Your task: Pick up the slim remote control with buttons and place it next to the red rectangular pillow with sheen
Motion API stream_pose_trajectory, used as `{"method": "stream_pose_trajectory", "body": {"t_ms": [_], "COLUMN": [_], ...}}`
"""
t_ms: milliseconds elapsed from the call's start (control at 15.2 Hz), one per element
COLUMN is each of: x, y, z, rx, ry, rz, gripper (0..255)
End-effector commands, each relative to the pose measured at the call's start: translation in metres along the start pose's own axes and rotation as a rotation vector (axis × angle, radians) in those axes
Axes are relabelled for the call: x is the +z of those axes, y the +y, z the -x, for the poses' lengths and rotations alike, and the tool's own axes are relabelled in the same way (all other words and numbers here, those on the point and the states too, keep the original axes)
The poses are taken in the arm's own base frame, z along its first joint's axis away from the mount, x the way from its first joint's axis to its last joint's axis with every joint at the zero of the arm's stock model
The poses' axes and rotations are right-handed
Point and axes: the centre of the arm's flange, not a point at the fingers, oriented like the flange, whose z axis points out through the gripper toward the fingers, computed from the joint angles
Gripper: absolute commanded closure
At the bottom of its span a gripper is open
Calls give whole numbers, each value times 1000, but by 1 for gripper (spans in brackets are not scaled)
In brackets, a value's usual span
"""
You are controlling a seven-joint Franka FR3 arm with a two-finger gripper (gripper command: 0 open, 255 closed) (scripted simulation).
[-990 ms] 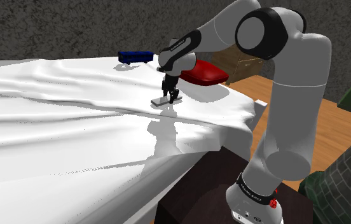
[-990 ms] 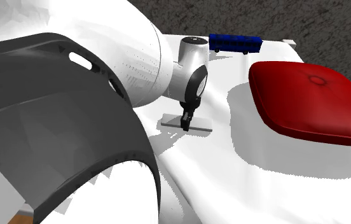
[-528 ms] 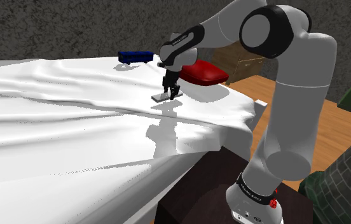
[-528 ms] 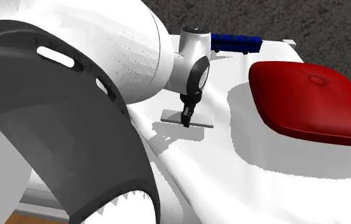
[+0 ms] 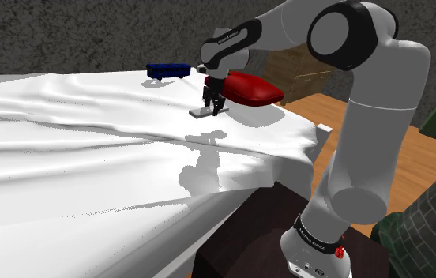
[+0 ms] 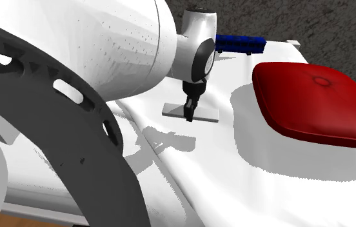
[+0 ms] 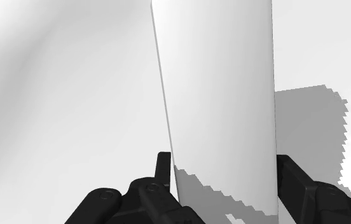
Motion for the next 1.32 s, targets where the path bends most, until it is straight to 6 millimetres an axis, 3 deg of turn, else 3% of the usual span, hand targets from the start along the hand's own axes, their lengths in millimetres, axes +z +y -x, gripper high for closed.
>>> {"method": "stream_pose_trajectory", "body": {"t_ms": [0,1254], "x": [-10,-110], "y": [1,3], "z": [0,0], "rx": [0,0], "ry": [0,0], "rz": [0,0], "gripper": [255,255]}}
